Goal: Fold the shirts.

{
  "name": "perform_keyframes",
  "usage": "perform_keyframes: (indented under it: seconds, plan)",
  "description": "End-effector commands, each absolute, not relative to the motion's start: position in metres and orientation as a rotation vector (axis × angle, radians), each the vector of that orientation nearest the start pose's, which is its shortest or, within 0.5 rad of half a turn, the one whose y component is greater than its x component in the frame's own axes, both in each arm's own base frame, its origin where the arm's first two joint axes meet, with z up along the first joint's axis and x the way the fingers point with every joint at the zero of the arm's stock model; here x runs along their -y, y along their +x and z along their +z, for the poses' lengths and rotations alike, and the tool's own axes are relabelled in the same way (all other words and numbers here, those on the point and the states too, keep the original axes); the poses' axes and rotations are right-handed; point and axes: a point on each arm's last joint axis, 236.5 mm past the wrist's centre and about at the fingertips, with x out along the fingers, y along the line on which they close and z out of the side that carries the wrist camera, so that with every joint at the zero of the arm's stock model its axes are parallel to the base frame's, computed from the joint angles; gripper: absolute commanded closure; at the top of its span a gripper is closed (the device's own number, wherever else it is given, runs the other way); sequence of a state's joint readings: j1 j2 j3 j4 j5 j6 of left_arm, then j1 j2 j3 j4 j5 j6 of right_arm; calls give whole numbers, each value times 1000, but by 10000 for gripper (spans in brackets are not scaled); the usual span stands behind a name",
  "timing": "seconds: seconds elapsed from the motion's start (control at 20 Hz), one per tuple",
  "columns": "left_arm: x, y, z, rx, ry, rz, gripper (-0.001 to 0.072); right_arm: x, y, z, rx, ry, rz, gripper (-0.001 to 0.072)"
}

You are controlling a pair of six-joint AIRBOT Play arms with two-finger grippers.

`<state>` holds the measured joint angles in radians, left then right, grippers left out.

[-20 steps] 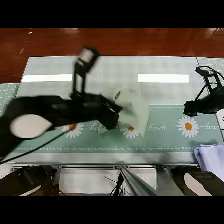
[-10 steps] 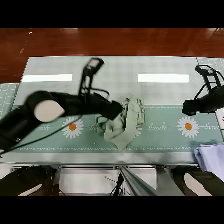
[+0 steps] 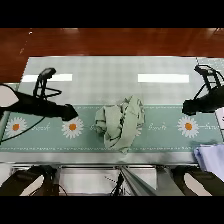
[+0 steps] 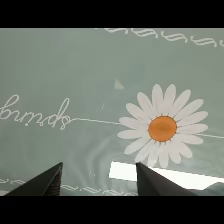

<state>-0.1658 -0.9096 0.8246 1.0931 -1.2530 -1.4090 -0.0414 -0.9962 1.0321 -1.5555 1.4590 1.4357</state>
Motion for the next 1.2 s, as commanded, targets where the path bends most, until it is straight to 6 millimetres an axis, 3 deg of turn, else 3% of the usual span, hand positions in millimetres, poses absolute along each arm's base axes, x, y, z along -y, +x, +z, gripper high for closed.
perform_keyframes:
  seconds: [0.0,0.15,0.3,0.65,0.7,0.75,0.8,0.85,1.0,1.1,1.15]
  plan:
    - [177,227,0,-1360,-509,-651,29,6,278,42,-1406,-66,77,193]
    - [202,218,-23,-1408,-641,-717,29,1,278,43,-1404,-48,94,193]
    - [224,225,-37,-1415,-685,-760,29,-3,279,43,-1399,-34,106,193]
    - [263,232,-88,-1440,-627,-744,35,-7,280,43,-1393,-17,119,193]
    - [266,240,-91,-1429,-616,-732,134,-12,280,44,-1392,-1,134,193]
    - [267,247,-92,-1418,-613,-727,413,-20,280,45,-1390,23,159,193]
    - [268,256,-90,-1398,-609,-720,638,-24,280,44,-1387,30,178,193]
    - [267,265,-87,-1373,-605,-713,678,-26,278,42,-1395,26,198,193]
    - [265,275,-79,-1349,-618,-715,679,-34,262,21,-1455,57,226,193]
    - [265,271,-77,-1363,-624,-733,680,-60,253,7,-1480,166,298,193]
    - [266,268,-76,-1371,-623,-743,680,-83,250,2,-1474,258,363,175]
